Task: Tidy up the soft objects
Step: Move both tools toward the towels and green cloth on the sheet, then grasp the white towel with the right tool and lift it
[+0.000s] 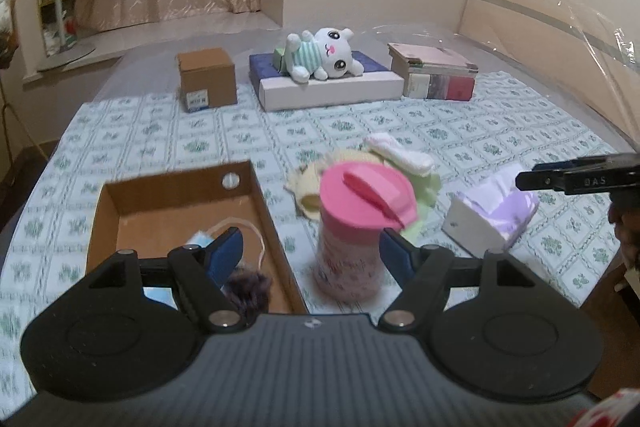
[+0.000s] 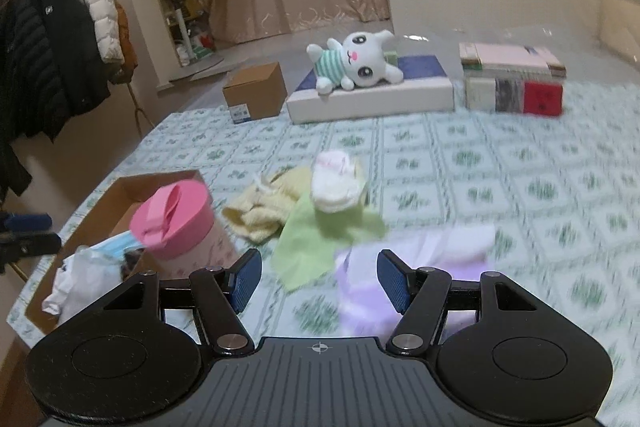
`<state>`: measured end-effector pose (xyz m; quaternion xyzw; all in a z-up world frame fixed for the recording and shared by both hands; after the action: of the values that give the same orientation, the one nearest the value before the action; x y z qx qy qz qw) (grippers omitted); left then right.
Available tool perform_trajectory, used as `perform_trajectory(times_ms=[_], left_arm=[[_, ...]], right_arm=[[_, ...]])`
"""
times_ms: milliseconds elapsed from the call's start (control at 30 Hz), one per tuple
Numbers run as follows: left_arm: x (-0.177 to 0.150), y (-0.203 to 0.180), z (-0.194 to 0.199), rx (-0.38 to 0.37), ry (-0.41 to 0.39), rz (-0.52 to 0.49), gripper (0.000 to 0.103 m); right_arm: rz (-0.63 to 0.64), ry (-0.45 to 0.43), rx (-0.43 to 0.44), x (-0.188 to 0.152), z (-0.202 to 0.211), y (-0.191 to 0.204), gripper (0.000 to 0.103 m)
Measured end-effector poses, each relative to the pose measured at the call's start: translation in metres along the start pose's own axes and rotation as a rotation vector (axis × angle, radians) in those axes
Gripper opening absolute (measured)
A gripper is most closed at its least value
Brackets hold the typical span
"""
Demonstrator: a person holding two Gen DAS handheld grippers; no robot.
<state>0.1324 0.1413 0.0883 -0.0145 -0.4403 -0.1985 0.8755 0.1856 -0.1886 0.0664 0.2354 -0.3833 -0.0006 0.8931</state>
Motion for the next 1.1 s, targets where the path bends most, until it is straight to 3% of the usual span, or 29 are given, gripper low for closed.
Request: perform_trajectory(times_ms=[467,900,933,1067,1100], left_arm=[[0.074,0.043,-0.083,-0.088,0.054,-0.124,0.072],[0.103,0.05,-0.17,-0.198,0.155,-0.186,0.072],[0.104,0.05,-0.175,-0.204,0.162,-0.189,0.072],[0.107,0.048,-0.191,-0.227,0.187,-0.207,0.072],[0.108,0.047,-0.194,-0.235,0.191,-0.211,0.072]], right_arm=[[0.178,0.158,0.016,0.079,-0.102,0.013,0.064],[0.251,0.35,-0.035,0.076,-0.215,0.016,0.063],[0.25,0.36,-0.038,0.075,-0.219,0.014,0.062],[0.232,0.379,-0.053,0.077,-0.227,0.006,0.034],[0.227,0.377,-0.051,0.078,-0.227,0.004,0.032]])
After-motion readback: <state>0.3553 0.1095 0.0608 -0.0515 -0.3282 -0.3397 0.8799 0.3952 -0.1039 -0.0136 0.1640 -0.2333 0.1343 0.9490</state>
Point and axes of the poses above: each gripper's, at about its wrist camera, not at the fingertips, and z roughly against the way its jaws point, y to its left, x to its top, the point moved 1 cm from there along -z, roughly the way its jaws point, and after that the axes turned 14 degrees about -z, right-handed, at the moved point
